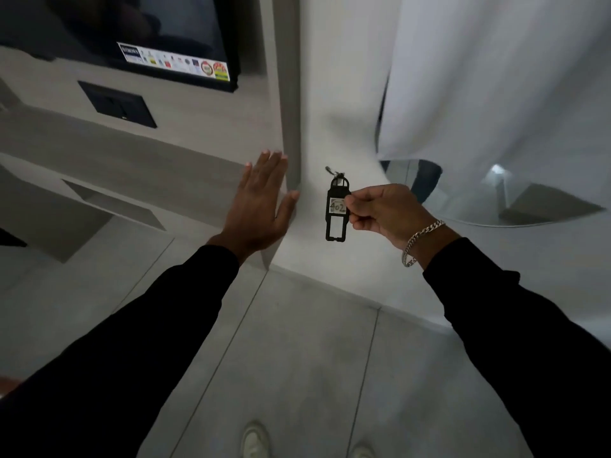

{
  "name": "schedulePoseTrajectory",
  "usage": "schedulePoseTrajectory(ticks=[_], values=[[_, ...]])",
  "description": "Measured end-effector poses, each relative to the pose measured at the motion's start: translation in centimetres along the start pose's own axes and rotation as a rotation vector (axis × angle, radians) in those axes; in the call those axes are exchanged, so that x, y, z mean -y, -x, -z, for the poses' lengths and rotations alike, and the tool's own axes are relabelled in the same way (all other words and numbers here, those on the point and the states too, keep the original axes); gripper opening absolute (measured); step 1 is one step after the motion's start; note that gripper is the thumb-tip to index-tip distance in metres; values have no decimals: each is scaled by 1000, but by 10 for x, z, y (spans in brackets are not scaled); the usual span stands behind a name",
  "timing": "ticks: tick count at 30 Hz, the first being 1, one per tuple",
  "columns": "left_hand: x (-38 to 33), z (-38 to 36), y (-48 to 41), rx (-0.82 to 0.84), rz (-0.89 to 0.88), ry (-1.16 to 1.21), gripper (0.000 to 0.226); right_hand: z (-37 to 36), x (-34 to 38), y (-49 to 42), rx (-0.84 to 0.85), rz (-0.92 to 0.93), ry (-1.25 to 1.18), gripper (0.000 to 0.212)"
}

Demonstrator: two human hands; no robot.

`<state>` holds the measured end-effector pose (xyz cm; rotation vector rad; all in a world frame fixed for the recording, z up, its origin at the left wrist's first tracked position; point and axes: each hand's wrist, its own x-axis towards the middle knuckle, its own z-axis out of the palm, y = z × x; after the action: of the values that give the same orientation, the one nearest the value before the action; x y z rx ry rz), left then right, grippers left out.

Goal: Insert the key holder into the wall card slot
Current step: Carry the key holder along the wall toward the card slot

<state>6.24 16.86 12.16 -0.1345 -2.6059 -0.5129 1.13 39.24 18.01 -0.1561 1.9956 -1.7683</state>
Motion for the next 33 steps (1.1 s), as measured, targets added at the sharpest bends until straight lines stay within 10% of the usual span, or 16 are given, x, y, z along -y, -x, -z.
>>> schedulePoseTrajectory(ticks=[33], values=[[-457,-61,-118,-178,-594,292,54,376,47,278,-356,283,-16,6]])
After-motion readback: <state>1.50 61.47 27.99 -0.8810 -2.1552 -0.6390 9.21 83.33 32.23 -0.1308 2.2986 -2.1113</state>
